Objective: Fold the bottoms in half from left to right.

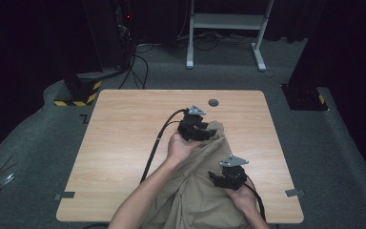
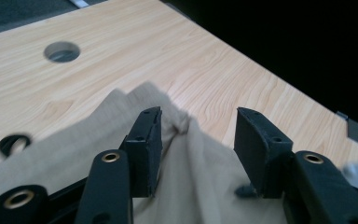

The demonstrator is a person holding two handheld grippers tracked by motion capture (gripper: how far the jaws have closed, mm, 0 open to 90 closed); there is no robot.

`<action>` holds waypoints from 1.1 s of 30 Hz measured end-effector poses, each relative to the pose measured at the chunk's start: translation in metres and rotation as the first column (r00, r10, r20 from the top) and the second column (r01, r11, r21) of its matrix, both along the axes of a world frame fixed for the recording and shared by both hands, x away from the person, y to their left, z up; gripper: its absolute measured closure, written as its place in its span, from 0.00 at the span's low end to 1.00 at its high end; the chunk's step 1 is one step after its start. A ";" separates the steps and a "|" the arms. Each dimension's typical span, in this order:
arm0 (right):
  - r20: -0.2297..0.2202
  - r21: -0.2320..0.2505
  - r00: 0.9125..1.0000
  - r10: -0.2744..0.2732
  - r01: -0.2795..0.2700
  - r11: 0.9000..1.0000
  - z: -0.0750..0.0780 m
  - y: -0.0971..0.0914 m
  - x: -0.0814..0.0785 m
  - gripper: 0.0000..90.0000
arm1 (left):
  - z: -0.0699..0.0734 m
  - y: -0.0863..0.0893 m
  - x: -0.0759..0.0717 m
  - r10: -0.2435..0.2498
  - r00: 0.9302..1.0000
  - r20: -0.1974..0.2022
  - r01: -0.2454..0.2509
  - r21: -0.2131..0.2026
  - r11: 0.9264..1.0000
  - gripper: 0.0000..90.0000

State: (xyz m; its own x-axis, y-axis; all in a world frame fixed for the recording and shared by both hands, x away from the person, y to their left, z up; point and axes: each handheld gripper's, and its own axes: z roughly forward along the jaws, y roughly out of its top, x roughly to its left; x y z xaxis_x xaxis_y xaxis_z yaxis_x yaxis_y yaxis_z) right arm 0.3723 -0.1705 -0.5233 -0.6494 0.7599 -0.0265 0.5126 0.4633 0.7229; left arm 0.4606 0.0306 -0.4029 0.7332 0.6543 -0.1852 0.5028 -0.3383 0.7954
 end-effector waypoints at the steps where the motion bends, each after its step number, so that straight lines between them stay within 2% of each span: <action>1: 0.000 0.000 1.000 0.000 0.000 1.000 0.000 0.000 0.000 0.35 | -0.002 0.006 -0.004 0.007 1.000 0.000 -0.007 -0.001 1.000 0.56; 2: 0.000 0.000 1.000 0.000 0.000 1.000 0.000 0.000 0.000 0.35 | -0.004 0.012 -0.008 0.014 1.000 -0.003 -0.014 -0.015 1.000 0.56; 8: 0.001 0.001 1.000 -0.001 0.001 1.000 0.000 0.000 0.000 0.35 | -0.025 0.047 -0.035 0.024 0.999 -0.027 -0.025 -0.027 0.999 0.54; 11: 0.001 0.001 1.000 -0.001 0.001 1.000 0.000 0.000 0.000 0.35 | -0.038 0.059 -0.054 0.018 0.998 -0.061 -0.021 -0.049 0.999 0.52; 13: 0.001 0.001 1.000 -0.002 0.002 1.000 0.000 0.000 0.000 0.35 | -0.044 0.063 -0.067 0.011 0.997 -0.073 -0.015 -0.054 0.998 0.52; 16: 0.000 0.001 1.000 -0.002 0.002 1.000 0.000 0.000 0.000 0.35 | -0.051 0.066 -0.086 0.012 0.998 -0.066 -0.017 -0.078 0.997 0.51; 18: 0.002 0.001 1.000 -0.001 0.001 1.000 0.000 0.000 0.000 0.35 | -0.056 0.067 -0.093 0.016 0.998 -0.067 -0.022 -0.098 0.995 0.51; 20: 0.002 0.001 1.000 -0.001 0.001 1.000 0.000 0.000 0.000 0.35 | -0.064 0.066 -0.099 0.021 0.997 -0.077 -0.028 -0.101 0.994 0.50; 24: -0.001 0.002 1.000 0.001 -0.001 1.000 0.000 0.000 0.000 0.36 | -0.076 0.062 -0.102 0.033 0.995 -0.097 -0.040 -0.077 0.996 0.50; 26: 0.009 -0.003 1.000 0.007 -0.007 1.000 0.001 -0.002 -0.002 0.42 | -0.082 0.059 -0.103 0.039 0.994 -0.100 -0.045 -0.056 0.997 0.50; 27: 0.031 -0.008 0.999 0.009 -0.009 1.000 0.002 -0.003 -0.004 0.42 | -0.085 0.057 -0.104 0.044 0.994 -0.103 -0.049 -0.044 0.998 0.50; 29: 0.061 -0.006 0.998 -0.001 0.002 1.000 0.006 -0.007 -0.009 0.43 | -0.092 0.054 -0.104 0.051 0.993 -0.105 -0.052 -0.008 0.999 0.51; 31: 0.062 0.001 0.998 -0.017 0.017 1.000 0.012 -0.013 -0.013 0.43 | -0.098 0.050 -0.103 0.051 0.992 -0.112 -0.048 0.026 0.999 0.53; 33: 0.052 -0.013 0.998 -0.019 0.020 1.000 0.016 -0.019 -0.015 0.43 | -0.102 0.046 -0.103 0.065 0.992 -0.110 -0.058 0.062 0.996 0.56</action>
State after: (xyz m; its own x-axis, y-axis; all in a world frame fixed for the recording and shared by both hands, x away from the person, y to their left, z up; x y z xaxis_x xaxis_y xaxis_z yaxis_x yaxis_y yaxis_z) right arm 0.3572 -0.1897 -0.5076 -0.6317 0.7720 -0.0705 0.4835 0.4635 0.7426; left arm 0.3578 0.0770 -0.5048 0.6680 0.7095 -0.2244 0.6090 -0.3480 0.7127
